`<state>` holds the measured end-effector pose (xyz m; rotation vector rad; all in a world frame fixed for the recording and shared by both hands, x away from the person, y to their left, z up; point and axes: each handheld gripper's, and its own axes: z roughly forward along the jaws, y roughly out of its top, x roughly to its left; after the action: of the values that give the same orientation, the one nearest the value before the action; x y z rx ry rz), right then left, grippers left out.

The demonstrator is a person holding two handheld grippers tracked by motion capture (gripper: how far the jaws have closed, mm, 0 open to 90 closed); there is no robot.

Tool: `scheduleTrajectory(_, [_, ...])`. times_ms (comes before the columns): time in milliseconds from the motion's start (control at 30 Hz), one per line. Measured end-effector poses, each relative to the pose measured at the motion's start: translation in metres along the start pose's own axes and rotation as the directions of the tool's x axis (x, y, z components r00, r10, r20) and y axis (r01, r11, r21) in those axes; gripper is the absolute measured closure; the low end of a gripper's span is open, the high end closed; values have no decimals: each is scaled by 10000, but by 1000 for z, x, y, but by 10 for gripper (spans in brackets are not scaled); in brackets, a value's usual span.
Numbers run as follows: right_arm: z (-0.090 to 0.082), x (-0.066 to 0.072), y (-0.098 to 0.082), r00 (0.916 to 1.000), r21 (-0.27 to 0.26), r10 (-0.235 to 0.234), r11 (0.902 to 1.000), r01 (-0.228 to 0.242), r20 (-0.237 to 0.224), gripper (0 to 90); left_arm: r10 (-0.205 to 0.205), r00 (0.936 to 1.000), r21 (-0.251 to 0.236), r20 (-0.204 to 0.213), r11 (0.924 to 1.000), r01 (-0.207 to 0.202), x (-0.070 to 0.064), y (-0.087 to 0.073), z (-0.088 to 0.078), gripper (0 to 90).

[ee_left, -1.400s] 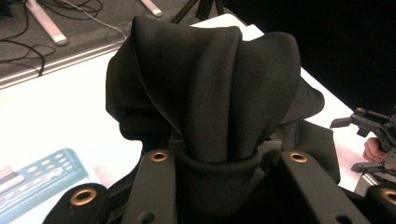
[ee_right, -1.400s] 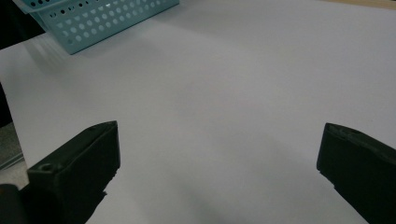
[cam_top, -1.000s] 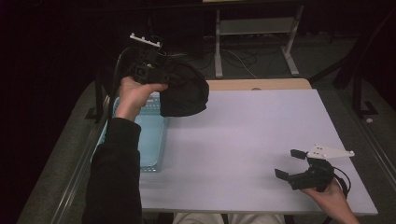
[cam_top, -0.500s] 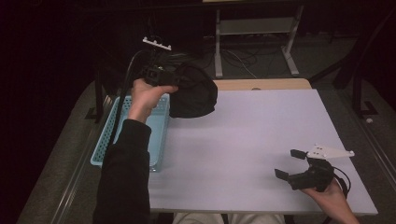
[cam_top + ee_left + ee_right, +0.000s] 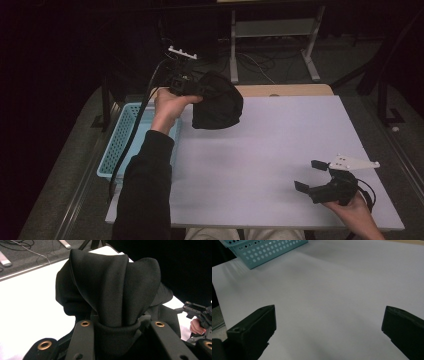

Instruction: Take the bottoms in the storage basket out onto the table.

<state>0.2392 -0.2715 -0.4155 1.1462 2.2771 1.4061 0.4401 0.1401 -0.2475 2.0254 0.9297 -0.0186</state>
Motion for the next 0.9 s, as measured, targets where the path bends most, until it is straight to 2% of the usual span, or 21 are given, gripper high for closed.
scheduleTrajectory(433, [0,0,0,10000,14,-12,10000,12,-3,0,79,9996,198,267,9998,-85,-1,-5,23,691])
scheduleTrajectory(900, [0,1,0,10000,51,-7,10000,7,-2,0,104,9986,634,517,9979,-137,-2,-17,55,691])
